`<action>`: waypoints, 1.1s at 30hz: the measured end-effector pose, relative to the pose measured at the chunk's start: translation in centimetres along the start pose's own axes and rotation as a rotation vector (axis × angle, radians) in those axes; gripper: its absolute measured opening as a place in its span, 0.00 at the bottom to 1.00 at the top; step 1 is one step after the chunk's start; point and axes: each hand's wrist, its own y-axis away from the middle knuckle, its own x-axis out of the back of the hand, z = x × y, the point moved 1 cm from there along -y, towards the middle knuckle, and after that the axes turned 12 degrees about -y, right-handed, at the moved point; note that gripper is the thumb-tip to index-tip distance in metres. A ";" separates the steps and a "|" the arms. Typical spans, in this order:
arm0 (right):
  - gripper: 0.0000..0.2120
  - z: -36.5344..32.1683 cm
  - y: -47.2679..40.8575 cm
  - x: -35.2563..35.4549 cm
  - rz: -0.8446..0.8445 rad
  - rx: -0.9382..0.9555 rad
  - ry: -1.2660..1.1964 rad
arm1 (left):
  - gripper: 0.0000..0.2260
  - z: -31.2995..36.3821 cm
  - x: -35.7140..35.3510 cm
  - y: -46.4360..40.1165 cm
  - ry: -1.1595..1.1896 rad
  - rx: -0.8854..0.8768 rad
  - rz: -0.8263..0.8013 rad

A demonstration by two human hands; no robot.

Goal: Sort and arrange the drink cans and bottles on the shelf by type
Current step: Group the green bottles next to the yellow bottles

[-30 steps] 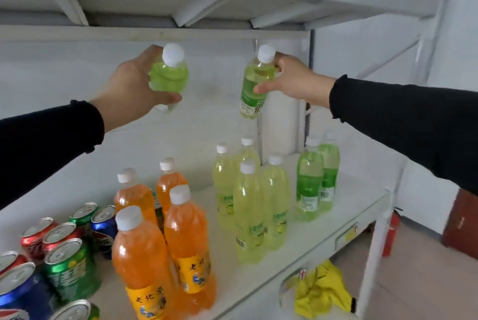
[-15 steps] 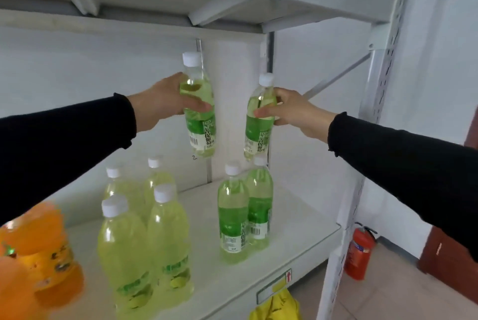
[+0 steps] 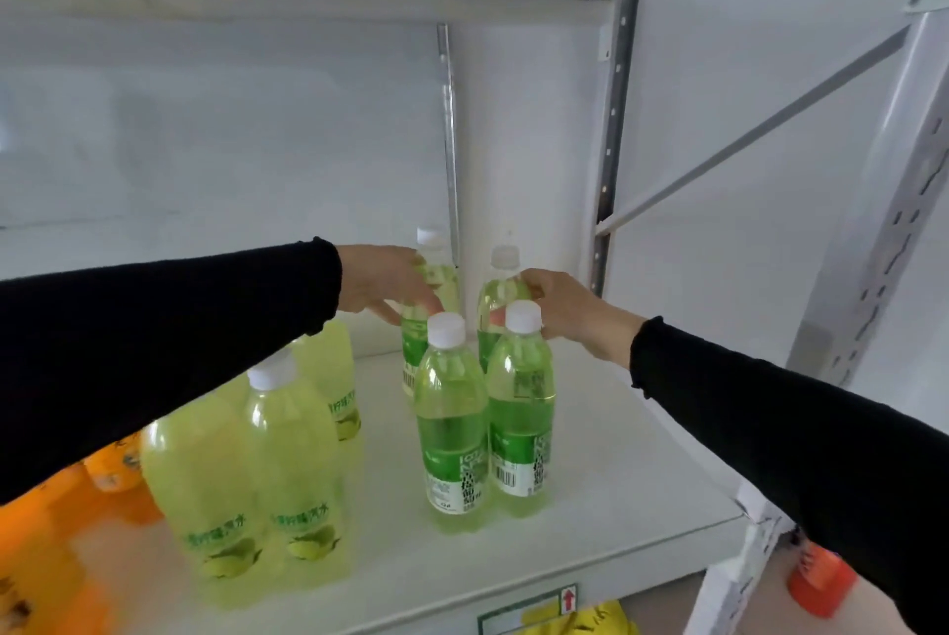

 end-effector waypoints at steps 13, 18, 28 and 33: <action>0.23 0.3 -0.4 -0.5 -0.132 0.036 0.007 | 0.27 -1.2 -1.3 -1.6 -0.022 0.019 -0.072; 0.21 1.7 0.3 -0.4 -0.195 0.024 -0.040 | 0.11 -1.1 -1.0 -2.0 -0.016 0.020 -0.151; 0.16 2.4 0.9 0.0 -0.261 -0.038 -0.157 | 0.23 -1.7 -0.3 -2.5 -0.043 -0.039 -0.210; 0.17 1.4 0.8 0.4 -0.272 -0.028 -0.231 | 0.18 -1.8 -0.2 -2.2 0.027 -0.054 -0.190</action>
